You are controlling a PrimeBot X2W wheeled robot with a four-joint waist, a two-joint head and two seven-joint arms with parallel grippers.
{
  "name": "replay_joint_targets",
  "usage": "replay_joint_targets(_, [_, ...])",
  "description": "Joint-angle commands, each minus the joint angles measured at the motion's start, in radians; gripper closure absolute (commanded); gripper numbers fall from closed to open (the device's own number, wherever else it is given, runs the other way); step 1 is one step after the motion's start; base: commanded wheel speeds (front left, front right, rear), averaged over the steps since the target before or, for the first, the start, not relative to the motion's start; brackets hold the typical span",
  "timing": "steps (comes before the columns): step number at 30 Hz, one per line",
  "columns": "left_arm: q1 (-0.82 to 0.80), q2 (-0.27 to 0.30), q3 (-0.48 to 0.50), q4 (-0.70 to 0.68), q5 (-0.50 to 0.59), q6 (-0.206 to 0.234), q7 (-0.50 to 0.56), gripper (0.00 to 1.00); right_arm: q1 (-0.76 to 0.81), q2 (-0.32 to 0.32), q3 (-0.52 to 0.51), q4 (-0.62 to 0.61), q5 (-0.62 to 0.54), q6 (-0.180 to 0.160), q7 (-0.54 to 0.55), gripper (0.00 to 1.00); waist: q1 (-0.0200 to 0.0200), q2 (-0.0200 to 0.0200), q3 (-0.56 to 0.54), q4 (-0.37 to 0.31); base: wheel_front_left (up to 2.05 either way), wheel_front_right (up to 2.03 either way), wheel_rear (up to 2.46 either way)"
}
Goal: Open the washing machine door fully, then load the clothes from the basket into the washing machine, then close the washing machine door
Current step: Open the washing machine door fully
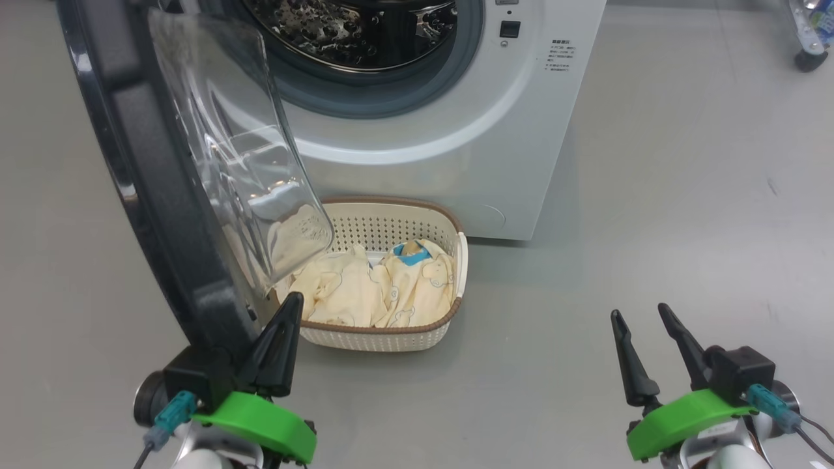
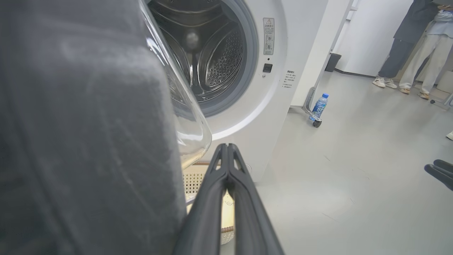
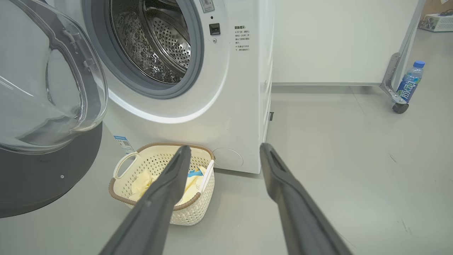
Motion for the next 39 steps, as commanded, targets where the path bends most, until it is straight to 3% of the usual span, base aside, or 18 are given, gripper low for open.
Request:
replay_joint_targets(1, [-0.039,0.036,0.077,-0.017,-0.012,0.026,-0.009,1.0,-0.04,-0.005,0.016,-0.025,-0.001,0.0,-0.01,0.0,0.0,0.0,-0.003,0.007,0.0,0.0,0.0])
replay_joint_targets(14, [-0.01,0.043,0.112,-0.001,-0.034,0.072,-0.008,1.0,-0.024,-0.005,0.013,-0.016,-0.001,0.0,-0.01,0.0,0.0,0.0,-0.031,0.064,0.0,0.0,0.0])
replay_joint_targets(31, [0.025,0.105,0.226,0.041,-0.09,0.121,-0.026,1.0,-0.019,-0.005,0.017,-0.015,0.0,0.0,-0.01,0.0,0.0,0.0,-0.033,0.146,0.0,0.0,0.0])
replay_joint_targets(39, [-0.009,0.138,0.278,0.092,-0.122,0.112,-0.037,1.0,-0.031,-0.005,0.022,-0.015,-0.012,0.0,-0.01,0.0,0.0,0.0,-0.01,0.156,0.0,0.0,0.0])
